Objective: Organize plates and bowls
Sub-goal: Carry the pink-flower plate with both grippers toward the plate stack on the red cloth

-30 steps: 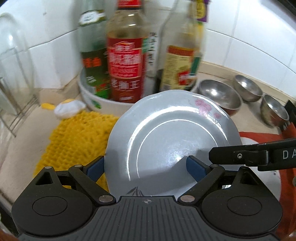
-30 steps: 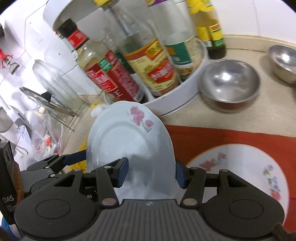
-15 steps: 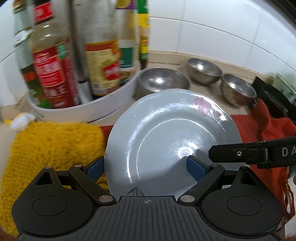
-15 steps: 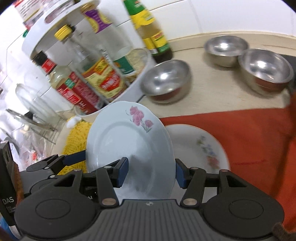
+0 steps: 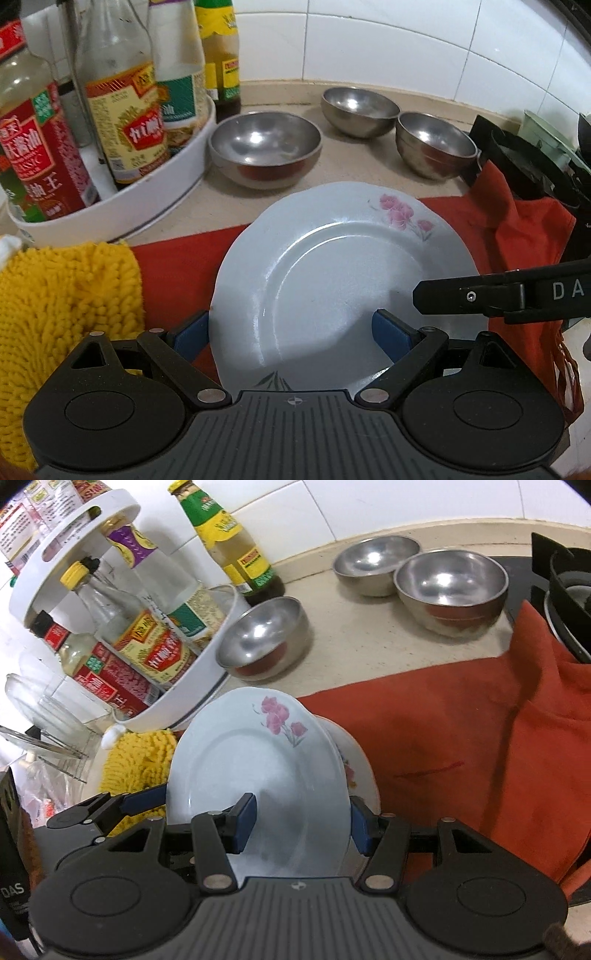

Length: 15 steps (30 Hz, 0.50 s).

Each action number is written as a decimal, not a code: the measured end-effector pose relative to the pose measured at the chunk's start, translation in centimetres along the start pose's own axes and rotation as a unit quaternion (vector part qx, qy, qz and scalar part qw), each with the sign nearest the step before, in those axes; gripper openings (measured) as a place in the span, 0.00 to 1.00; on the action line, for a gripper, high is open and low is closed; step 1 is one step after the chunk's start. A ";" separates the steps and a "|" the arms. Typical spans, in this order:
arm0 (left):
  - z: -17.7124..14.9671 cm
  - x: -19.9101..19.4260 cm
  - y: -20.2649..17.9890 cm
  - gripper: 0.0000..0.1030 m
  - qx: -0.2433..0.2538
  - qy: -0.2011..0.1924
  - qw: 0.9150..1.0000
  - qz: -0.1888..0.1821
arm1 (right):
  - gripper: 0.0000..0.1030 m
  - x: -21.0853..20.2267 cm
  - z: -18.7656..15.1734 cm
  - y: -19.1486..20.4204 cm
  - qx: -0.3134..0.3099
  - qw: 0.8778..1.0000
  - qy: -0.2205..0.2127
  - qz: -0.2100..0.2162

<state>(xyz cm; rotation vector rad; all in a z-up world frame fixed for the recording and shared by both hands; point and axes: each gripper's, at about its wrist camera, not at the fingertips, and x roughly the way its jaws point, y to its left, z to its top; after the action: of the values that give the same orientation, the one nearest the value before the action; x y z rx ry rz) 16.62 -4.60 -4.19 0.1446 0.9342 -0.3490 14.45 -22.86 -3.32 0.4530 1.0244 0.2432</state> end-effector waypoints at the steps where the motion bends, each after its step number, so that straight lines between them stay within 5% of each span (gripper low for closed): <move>1: 0.0 0.2 -0.1 0.92 0.001 0.002 1.000 -0.002 | 0.48 0.1 0.0 -0.2 0.003 1.000 0.001 -0.002; 15: 1.6 1.6 0.0 0.90 0.027 -0.006 0.999 -0.021 | 0.48 1.0 1.3 -1.1 0.001 0.999 -0.027 -0.042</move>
<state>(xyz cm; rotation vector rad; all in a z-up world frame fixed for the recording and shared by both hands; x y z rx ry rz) 18.71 -5.40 -4.54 0.1717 0.9175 -0.4134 16.00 -23.77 -4.03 0.4148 0.9895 0.1537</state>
